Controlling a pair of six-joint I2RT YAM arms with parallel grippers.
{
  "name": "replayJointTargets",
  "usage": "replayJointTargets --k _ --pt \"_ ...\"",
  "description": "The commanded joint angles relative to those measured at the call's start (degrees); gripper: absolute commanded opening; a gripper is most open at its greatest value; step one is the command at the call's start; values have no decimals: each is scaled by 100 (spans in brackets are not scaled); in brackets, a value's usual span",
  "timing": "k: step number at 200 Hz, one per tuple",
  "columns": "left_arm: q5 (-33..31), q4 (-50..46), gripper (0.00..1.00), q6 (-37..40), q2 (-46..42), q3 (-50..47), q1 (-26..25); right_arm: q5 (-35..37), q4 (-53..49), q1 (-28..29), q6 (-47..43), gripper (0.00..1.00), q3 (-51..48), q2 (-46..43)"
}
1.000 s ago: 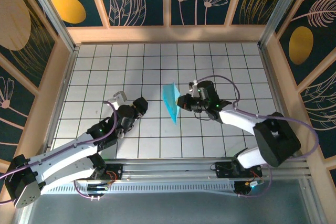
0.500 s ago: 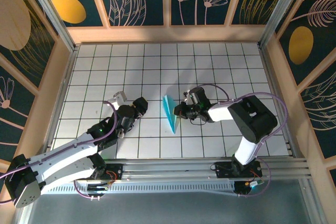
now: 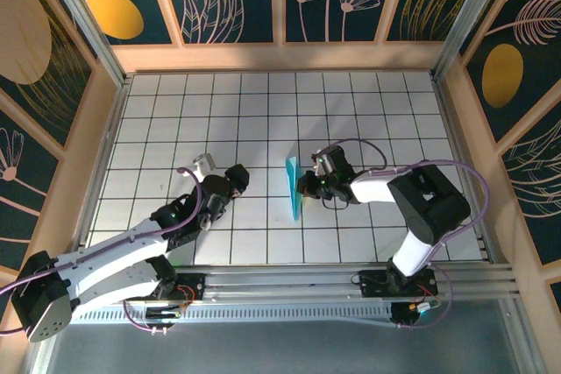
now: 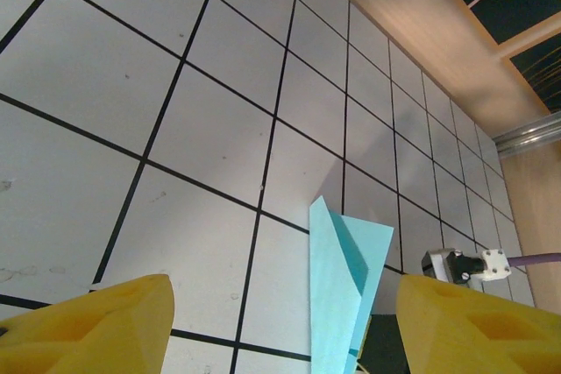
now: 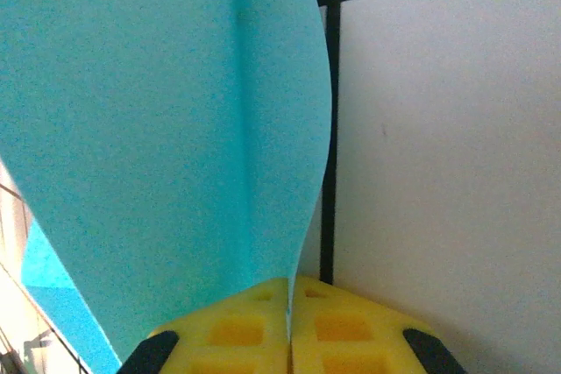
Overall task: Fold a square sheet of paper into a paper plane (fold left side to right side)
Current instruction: Turn over the paper plane at the center of the table.
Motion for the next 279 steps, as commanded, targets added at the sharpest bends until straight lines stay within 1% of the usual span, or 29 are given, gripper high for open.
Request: replayJointTargets --k 1,59,135,147,172,201,241,272,279 --pt "-28 43 67 34 37 113 34 351 -468 -56 -219 11 62 -245" --pt "-28 52 68 39 76 113 29 697 -990 -63 -399 20 163 -520" --pt "-43 63 68 68 98 113 39 1167 -1724 -64 -628 30 366 -816" --pt "-36 60 68 77 98 119 35 1251 -1881 -64 -653 30 396 -921" --pt "-43 52 68 72 88 112 32 1233 -2309 -30 -647 32 529 -1279" --pt "-98 52 69 88 89 89 34 1115 -2930 160 -640 35 818 -1494" --pt "-149 54 69 84 67 48 32 1063 -3193 568 -568 38 1120 -1160" --pt "-133 34 71 121 50 47 34 1121 -3202 733 -570 39 1329 -812" --pt "-130 34 72 140 45 50 36 1125 -3208 758 -576 39 1362 -740"
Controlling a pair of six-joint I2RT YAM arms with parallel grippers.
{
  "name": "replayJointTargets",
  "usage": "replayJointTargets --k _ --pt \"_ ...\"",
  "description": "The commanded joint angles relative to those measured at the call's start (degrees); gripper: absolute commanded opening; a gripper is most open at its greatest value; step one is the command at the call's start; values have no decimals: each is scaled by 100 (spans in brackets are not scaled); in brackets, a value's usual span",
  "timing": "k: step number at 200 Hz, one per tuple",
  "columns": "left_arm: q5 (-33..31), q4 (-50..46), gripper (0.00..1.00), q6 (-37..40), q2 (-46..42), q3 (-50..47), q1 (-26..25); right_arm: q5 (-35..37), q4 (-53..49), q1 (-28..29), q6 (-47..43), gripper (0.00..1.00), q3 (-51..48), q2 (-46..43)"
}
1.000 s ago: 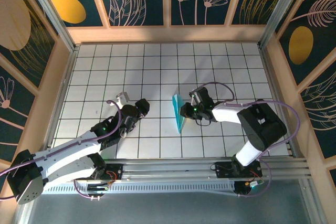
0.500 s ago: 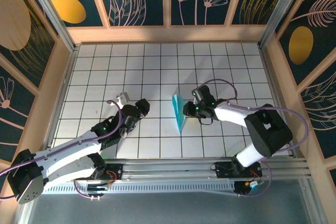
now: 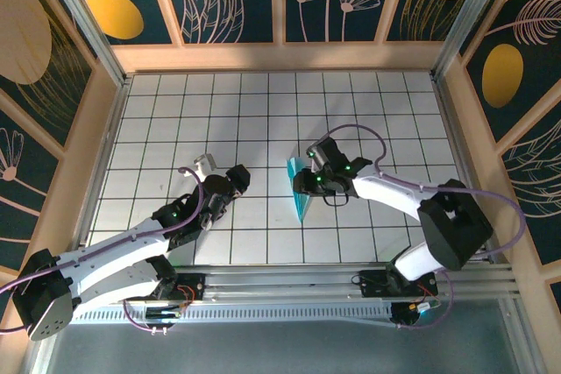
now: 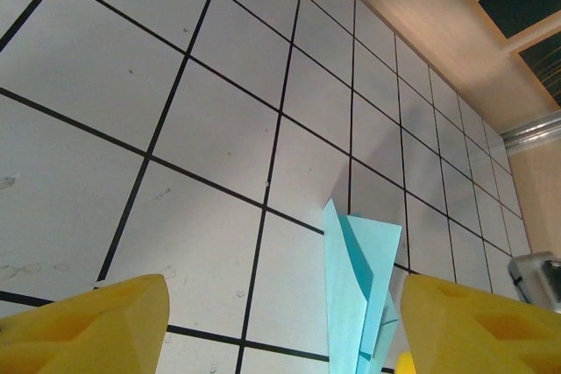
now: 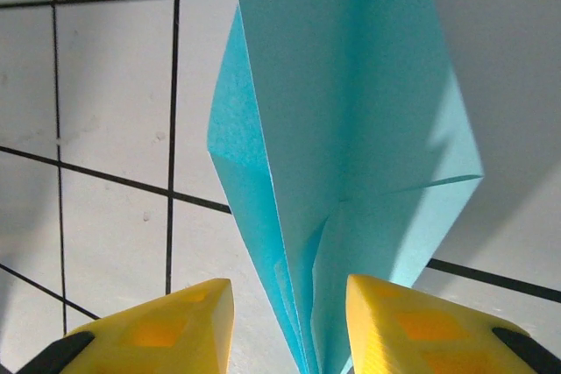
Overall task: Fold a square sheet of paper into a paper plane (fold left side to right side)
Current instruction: Turn over the paper plane at the center of the table, then pick up the paper plane at the center of the table.
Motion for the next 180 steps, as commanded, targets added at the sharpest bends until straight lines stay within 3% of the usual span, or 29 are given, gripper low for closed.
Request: replayJointTargets --k 1,117,180 --pt "-125 34 73 140 -27 46 33 98 -255 95 -23 39 235 252" --pt "-77 42 75 170 -32 33 33 251 -308 207 -50 38 282 559" --pt "-69 46 76 171 -27 34 36 410 -414 225 -67 24 343 690"
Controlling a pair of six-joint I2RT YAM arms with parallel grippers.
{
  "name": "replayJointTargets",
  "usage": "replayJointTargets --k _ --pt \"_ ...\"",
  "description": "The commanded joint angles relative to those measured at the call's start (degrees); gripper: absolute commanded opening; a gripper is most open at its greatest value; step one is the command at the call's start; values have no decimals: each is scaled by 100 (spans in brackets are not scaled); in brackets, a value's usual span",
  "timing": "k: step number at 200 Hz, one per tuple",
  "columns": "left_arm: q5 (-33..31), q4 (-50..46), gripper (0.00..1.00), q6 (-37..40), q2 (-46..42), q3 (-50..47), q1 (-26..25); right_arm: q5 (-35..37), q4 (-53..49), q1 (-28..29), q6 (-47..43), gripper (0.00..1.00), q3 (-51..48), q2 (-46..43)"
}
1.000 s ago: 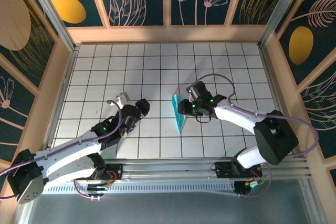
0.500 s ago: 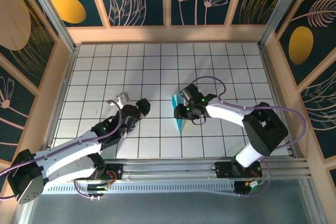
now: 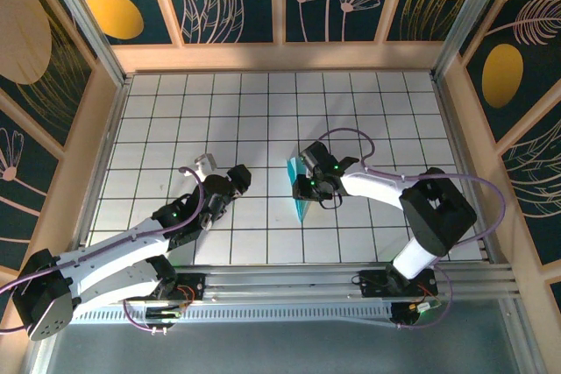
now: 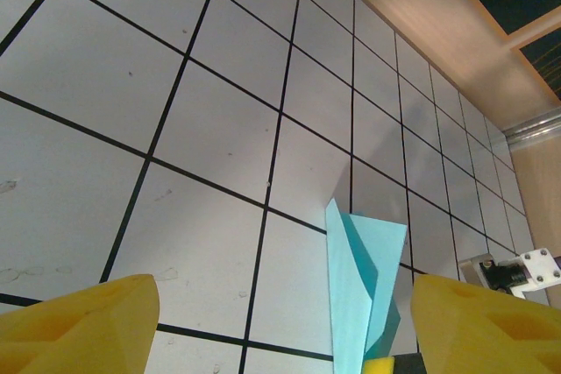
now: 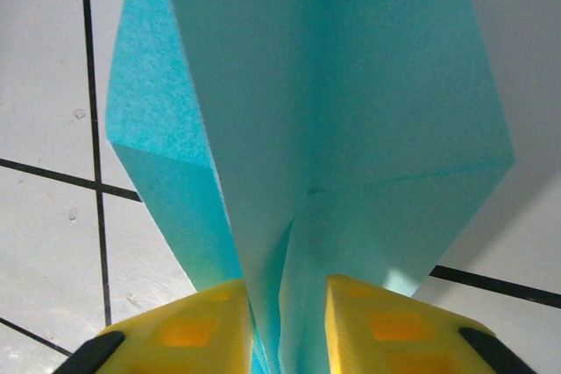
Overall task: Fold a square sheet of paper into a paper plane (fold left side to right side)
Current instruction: Pick up the paper plane at the center of the table.
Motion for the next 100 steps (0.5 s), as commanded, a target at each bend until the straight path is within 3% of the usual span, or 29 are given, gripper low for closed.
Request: replayJointTargets --k 1,100 --pt "-77 44 76 86 -27 34 37 200 -197 54 -67 24 174 111" --pt "-93 34 76 84 -43 39 34 280 -171 155 -10 15 238 402"
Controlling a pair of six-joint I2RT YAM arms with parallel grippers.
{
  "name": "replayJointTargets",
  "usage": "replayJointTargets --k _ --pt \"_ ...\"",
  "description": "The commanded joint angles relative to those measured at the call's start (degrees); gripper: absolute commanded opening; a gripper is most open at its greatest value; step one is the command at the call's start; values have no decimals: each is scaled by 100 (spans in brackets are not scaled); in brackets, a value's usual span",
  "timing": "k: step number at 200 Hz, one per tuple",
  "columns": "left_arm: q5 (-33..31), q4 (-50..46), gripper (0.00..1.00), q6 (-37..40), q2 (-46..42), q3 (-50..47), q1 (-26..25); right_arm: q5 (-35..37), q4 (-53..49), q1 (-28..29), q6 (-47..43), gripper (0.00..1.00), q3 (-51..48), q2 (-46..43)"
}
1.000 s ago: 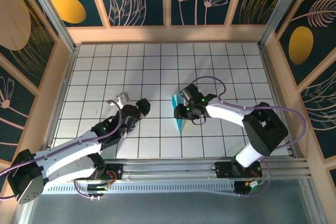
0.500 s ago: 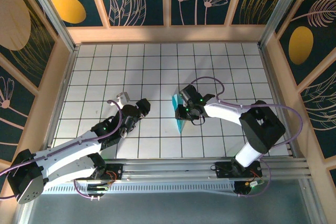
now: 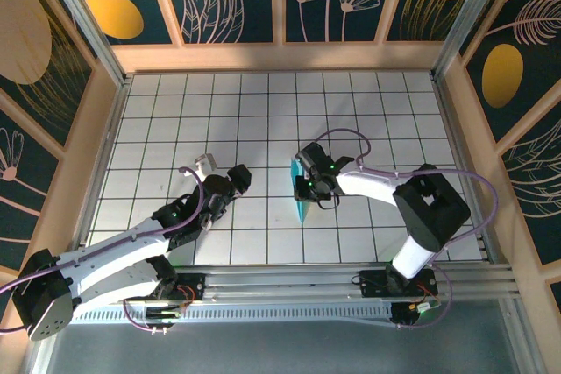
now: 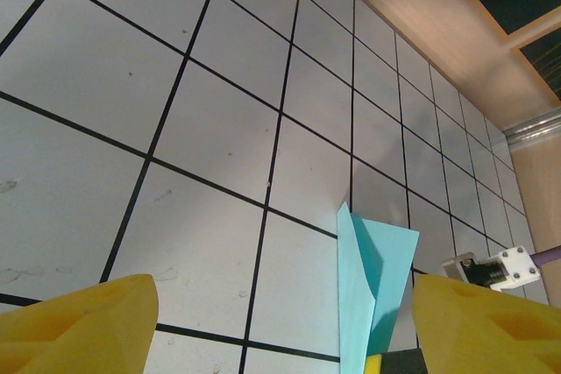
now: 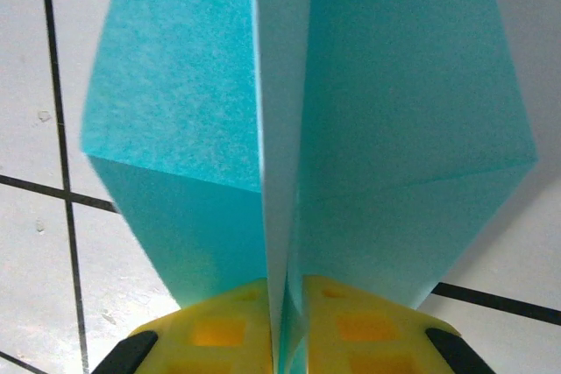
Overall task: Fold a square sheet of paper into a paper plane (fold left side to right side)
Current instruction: Pick up the paper plane at the center of the table.
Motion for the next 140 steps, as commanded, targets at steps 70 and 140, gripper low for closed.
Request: replayJointTargets --k 70,140 --pt "-217 -117 76 131 -205 64 32 406 -305 118 38 2 341 121" --pt "-343 -441 79 662 -446 239 36 824 -1059 -688 -531 0 1867 777"
